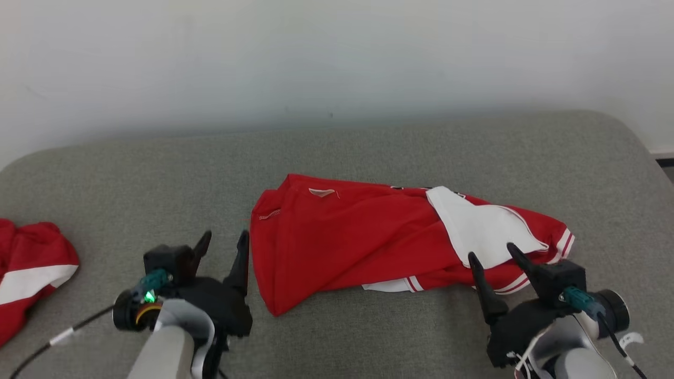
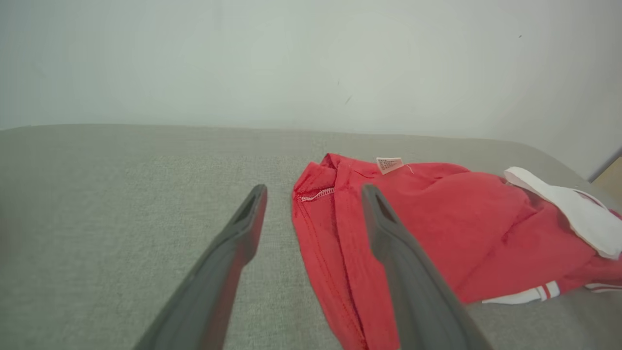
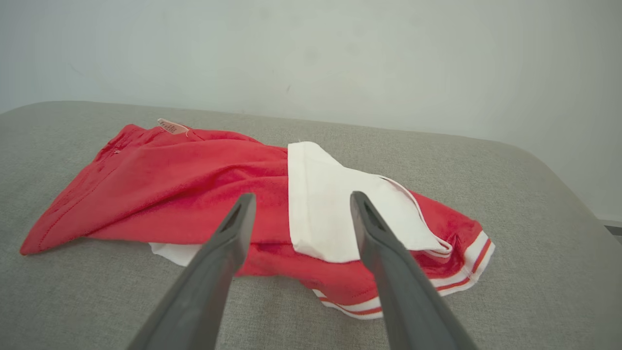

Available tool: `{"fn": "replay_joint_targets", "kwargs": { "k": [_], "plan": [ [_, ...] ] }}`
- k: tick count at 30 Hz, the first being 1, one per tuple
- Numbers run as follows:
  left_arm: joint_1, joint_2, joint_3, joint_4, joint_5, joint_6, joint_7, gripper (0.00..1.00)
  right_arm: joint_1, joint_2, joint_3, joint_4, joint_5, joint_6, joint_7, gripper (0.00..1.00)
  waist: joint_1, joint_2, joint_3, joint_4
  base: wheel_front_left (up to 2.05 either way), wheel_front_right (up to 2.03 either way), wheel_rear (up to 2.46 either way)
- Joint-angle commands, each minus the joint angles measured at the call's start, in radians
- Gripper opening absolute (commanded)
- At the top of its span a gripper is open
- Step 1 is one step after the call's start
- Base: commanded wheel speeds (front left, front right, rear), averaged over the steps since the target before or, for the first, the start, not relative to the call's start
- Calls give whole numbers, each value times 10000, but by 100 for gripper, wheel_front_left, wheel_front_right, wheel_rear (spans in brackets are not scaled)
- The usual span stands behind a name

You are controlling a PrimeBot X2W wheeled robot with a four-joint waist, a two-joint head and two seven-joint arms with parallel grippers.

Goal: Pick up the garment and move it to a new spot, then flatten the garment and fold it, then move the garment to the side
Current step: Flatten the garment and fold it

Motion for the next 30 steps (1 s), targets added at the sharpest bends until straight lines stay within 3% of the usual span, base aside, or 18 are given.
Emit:
{"fn": "replay_joint_targets", "kwargs": {
  "k": [1, 15, 20, 30],
  "plan": [
    [-464, -6, -12, 187, -81, 17, 147, 100, -285, -15, 107, 23, -36, -22, 0, 100, -1, 0, 606, -441, 0, 0, 0],
    [-4532, 185, 194, 2887, -595, 500, 2592, 100, -2028, 170, 1468, 440, 325, -22, -331, 100, -1, 0, 2514, -2018, 0, 0, 0],
    [-5260, 370, 76, 3417, -609, 441, 3105, 100, -2240, 230, 1630, 543, 372, -22, -481, 100, -1, 0, 2835, -2217, 0, 0, 0],
    [-5978, 643, -152, 4258, -457, 754, 3996, 100, -2384, 335, 1716, 820, 478, -22, -702, 100, -1, 0, 2995, -2299, 0, 0, 0]
  ]
}}
